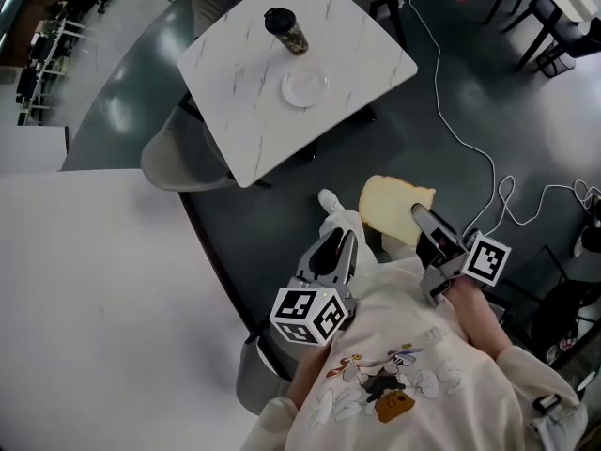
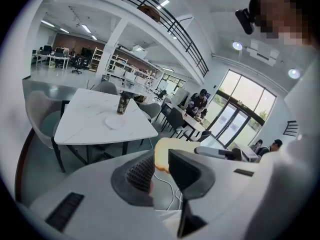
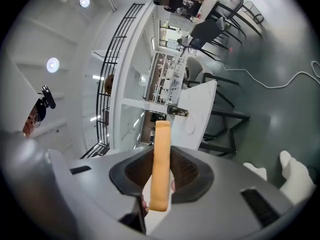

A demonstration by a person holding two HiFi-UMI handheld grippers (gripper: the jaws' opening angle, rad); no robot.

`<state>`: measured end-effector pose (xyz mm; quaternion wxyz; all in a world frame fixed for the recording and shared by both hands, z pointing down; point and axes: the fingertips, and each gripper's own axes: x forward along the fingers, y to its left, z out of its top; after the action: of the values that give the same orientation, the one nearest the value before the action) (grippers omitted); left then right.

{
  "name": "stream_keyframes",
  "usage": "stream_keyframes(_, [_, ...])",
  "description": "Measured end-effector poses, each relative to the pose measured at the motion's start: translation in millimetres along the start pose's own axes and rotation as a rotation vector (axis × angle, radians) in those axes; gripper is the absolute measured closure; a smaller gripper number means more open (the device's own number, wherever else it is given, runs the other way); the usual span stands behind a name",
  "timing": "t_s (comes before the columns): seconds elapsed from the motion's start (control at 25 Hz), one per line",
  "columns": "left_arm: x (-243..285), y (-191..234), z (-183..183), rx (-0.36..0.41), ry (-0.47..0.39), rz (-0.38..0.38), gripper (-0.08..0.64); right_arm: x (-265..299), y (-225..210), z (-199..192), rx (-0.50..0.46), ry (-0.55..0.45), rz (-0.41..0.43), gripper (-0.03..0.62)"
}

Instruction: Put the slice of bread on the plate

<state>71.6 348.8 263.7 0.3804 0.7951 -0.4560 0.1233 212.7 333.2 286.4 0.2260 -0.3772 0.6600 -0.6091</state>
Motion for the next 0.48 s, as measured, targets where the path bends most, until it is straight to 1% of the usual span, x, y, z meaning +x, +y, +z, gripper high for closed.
stream_keyframes(0.12, [9,15,11,-0.021,0.005,0.023,0.466,19,-2,4,0.030,0.021,-0.003,0.503])
stream_keyframes(0.2, [18,23,19,-0.035,0.013,0.024,0.466,29,-4,9,0.032,0.028,-0.019,0.503])
stream_keyframes(0.28, [31,28,31,-0.042,0.018,0.011,0.466,41,-5,19,0.031,0.026,-0.032,0.503])
stream_keyframes(0.48, [69,50,72,-0.029,0.033,-0.045,0.466,91,-1,45,0.023,-0.004,-0.048,0.503])
